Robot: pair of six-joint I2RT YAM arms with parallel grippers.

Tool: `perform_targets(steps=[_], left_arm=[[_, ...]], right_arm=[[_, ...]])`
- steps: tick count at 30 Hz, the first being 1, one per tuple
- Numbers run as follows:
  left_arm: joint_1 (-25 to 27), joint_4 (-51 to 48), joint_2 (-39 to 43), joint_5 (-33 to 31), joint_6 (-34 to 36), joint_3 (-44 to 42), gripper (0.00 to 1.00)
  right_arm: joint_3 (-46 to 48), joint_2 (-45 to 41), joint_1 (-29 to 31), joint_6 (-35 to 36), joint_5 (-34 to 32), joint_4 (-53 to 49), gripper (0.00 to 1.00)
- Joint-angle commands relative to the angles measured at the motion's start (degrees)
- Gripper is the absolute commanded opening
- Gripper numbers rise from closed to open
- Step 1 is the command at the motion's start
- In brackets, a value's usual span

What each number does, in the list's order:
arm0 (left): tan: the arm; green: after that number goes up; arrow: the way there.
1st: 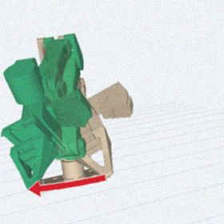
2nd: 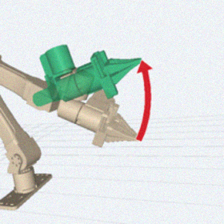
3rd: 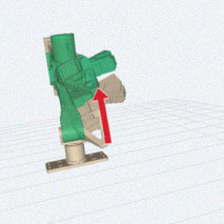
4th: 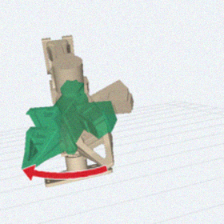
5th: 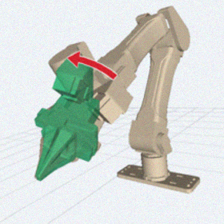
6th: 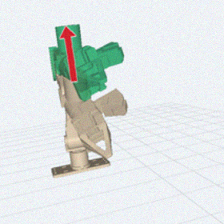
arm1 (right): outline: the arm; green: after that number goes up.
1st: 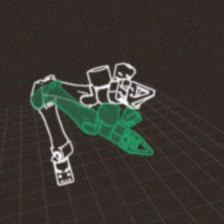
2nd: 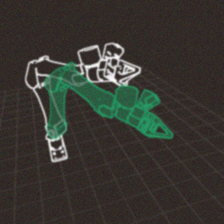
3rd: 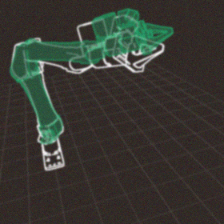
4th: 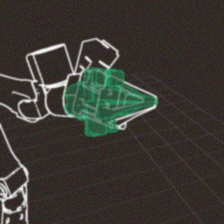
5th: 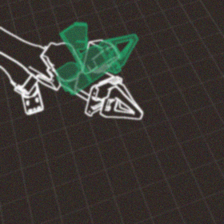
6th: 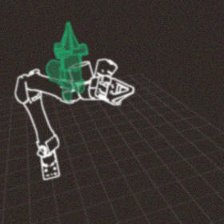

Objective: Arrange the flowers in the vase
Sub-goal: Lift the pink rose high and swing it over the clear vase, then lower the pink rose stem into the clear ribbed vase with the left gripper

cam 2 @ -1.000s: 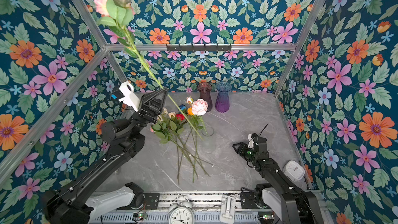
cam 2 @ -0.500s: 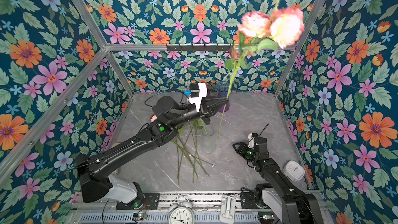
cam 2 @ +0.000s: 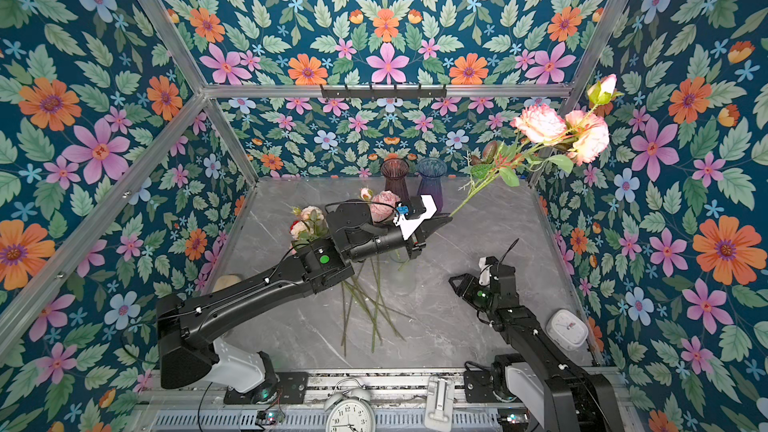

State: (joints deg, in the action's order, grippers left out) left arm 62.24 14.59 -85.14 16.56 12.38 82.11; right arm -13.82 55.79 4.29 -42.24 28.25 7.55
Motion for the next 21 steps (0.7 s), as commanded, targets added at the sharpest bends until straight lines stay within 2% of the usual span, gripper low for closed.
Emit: perform_targets(steps=[1, 21], left_arm=[[0.0, 4.1, 1.1, 0.4, 0.2, 0.1, 0.00], [0.0, 4.3, 1.4, -2.9, 3.4, 0.3, 0.00]], right_arm=[[0.0, 0.0, 0.0, -0.3, -0.1, 1.4, 0.55], [0.1, -0.4, 0.0, -0.1, -0.2, 1.2, 0.55]])
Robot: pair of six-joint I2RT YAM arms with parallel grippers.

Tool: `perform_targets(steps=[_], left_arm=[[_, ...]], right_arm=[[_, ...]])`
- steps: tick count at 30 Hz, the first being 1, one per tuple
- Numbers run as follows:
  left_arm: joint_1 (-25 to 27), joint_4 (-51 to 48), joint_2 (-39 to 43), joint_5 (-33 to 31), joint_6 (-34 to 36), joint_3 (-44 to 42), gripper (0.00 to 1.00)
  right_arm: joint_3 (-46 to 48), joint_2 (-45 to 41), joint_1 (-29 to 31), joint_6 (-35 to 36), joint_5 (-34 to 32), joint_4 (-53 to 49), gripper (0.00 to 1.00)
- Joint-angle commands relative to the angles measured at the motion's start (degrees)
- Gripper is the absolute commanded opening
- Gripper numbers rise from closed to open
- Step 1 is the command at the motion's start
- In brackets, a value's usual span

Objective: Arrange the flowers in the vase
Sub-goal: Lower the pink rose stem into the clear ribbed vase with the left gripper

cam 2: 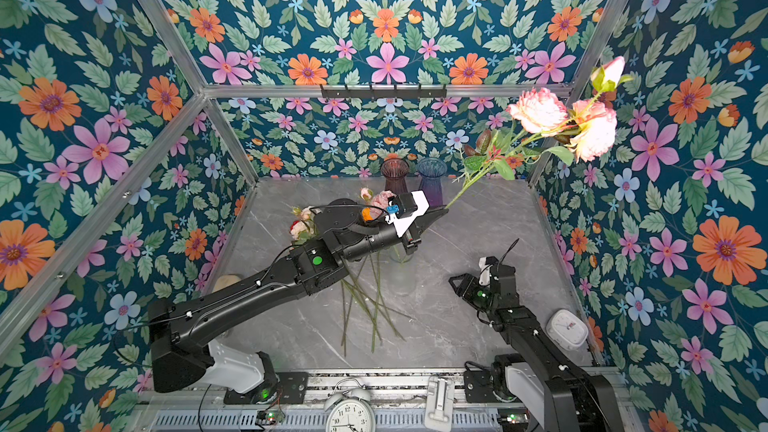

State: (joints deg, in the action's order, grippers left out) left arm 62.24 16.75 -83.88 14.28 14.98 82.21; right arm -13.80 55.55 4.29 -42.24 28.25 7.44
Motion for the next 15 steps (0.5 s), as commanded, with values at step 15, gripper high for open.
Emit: perform_targets(steps=[15], left_arm=[[0.0, 5.3, 2.1, -3.9, 1.4, -3.4, 0.00]], right_arm=[[0.1, -0.1, 0.1, -0.2, -0.3, 1.3, 0.55]])
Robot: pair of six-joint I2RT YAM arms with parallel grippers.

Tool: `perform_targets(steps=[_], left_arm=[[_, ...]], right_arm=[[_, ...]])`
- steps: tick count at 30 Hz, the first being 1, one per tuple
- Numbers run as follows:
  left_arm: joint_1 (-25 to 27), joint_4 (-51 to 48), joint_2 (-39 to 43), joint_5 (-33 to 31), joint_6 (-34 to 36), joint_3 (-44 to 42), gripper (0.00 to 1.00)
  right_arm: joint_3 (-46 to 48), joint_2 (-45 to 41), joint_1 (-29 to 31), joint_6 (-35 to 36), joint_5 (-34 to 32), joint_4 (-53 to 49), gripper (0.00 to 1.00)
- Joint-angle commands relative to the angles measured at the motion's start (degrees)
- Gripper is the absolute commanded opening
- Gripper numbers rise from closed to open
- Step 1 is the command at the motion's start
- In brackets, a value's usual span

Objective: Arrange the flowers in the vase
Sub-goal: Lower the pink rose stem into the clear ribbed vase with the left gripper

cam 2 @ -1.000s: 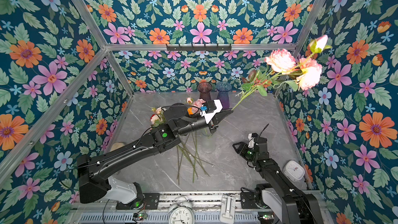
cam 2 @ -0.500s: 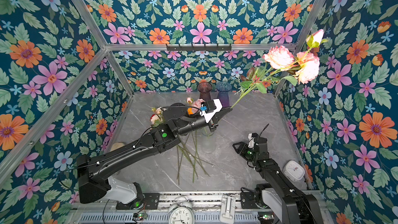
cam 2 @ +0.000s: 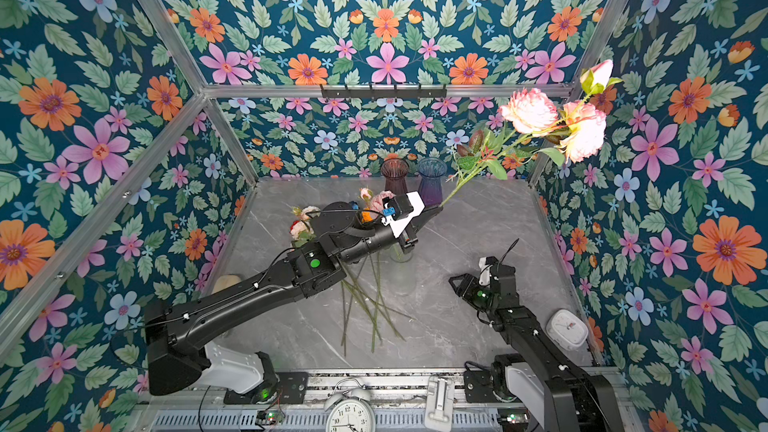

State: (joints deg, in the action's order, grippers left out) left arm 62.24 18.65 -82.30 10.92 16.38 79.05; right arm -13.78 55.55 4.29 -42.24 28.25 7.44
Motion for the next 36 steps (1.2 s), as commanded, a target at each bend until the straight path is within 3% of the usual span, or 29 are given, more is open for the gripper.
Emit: perform_targets(steps=[1, 8, 19, 29, 36], left_arm=[[0.0, 3.6, 0.6, -0.6, 0.0, -0.3, 0.00], [0.0, 4.3, 0.7, -2.0, -0.4, -2.0, 0.00], [-0.3, 14.5, 3.1, -8.4, -5.4, -16.2, 0.00], [-1.7, 22.2, 3.6, -20.7, -8.4, -25.5, 0.00], [-2.6, 25.9, 3.4, -20.7, -9.4, -29.4, 0.00]], right_arm=[[0.1, -0.1, 0.1, -0.2, -0.2, 1.3, 0.55], [0.1, -0.1, 0.1, -0.2, -0.3, 1.3, 0.55], [0.2, -0.2, 0.0, -0.2, -0.3, 1.3, 0.55], [0.3, -0.4, 0.0, -0.2, -0.3, 1.3, 0.55], [0.3, -0.4, 0.0, -0.2, -0.3, 1.3, 0.55]])
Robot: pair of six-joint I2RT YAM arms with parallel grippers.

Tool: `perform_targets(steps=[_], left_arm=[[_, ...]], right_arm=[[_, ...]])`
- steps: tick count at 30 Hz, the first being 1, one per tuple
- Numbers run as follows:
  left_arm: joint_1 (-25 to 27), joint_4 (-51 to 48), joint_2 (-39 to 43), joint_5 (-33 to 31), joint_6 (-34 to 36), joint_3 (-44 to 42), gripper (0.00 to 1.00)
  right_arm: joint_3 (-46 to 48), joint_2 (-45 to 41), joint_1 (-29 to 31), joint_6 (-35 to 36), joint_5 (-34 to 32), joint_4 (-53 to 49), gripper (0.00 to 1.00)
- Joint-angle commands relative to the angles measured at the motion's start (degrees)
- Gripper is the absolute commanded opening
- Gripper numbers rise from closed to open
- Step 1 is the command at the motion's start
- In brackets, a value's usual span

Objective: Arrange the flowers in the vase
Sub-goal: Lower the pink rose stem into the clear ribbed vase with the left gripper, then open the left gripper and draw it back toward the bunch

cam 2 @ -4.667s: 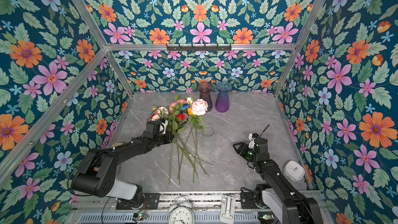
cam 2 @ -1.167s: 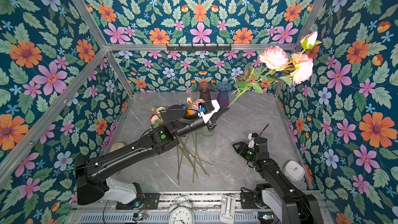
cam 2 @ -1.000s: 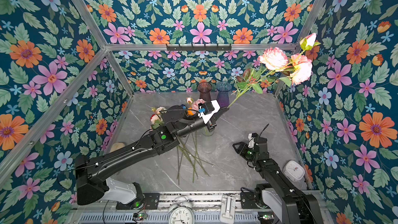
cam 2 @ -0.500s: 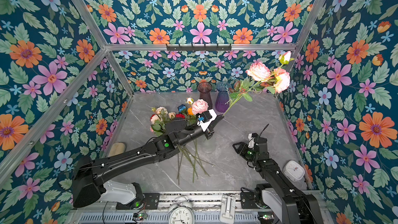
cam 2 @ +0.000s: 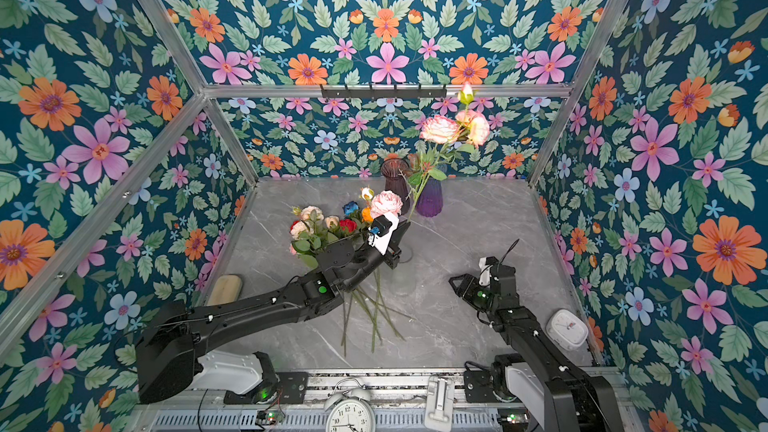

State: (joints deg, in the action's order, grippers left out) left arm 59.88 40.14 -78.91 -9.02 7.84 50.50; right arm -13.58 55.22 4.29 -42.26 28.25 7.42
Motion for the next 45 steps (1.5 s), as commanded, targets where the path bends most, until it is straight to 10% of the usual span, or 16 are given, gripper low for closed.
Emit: perform_targets(steps=[1, 17, 29, 45], left_arm=[[-0.4, 4.7, -0.1, -0.9, -0.9, -1.3, 0.00], [-2.5, 7.3, -0.6, 0.1, -4.8, -6.6, 0.00], [-2.5, 6.6, 1.9, 1.3, -5.3, -8.9, 0.35], [-2.7, -8.8, 15.8, -7.6, -9.8, -12.5, 0.32]], right_arm=[[0.1, -0.1, 0.0, -0.2, -0.3, 1.3, 0.55], [0.1, 0.0, 0.0, -0.3, -0.4, 1.3, 0.55], [0.0, 0.2, 0.0, -0.2, -0.3, 1.4, 0.56], [0.0, 0.5, 0.0, -0.2, -0.3, 1.4, 0.55]])
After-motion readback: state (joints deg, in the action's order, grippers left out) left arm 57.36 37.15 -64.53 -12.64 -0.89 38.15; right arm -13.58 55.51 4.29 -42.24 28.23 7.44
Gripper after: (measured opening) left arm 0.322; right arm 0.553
